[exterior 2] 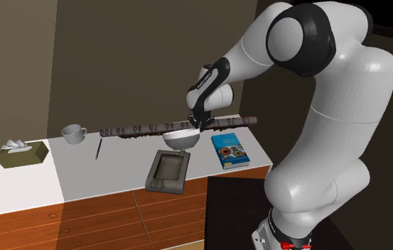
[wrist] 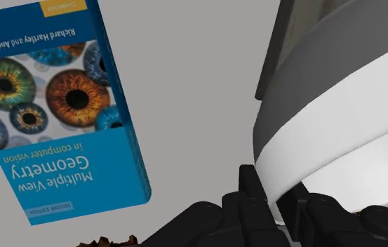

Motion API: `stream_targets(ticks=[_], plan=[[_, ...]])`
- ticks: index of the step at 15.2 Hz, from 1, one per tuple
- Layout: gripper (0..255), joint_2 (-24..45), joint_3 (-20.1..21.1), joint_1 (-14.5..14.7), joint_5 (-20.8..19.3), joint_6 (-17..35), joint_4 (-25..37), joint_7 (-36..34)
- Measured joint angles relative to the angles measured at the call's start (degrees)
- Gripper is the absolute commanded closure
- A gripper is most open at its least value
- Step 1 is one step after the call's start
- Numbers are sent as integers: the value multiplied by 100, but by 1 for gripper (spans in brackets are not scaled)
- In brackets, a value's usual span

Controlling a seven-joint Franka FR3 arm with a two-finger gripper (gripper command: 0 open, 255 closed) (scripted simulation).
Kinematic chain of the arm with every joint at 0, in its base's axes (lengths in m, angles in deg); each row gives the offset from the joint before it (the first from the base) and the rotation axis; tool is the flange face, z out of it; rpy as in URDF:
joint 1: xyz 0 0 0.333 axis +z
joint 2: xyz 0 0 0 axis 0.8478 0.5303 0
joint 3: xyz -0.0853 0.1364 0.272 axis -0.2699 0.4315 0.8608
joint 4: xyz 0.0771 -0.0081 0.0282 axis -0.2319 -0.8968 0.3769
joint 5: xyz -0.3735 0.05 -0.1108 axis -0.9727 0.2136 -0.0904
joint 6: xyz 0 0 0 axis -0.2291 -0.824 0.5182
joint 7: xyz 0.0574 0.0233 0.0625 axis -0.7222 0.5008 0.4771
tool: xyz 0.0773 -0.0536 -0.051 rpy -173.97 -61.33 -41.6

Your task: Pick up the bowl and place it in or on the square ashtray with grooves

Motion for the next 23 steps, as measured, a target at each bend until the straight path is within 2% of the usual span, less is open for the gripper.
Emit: stream_targets(ticks=[10, 17, 23], plan=[[255, -1017, 648, 721, 71, 122, -1016, -1330], [255, -609, 672, 732, -232, 639, -1145, -1621], [255, -50, 525, 796, -750, 1161, -1139, -1993]])
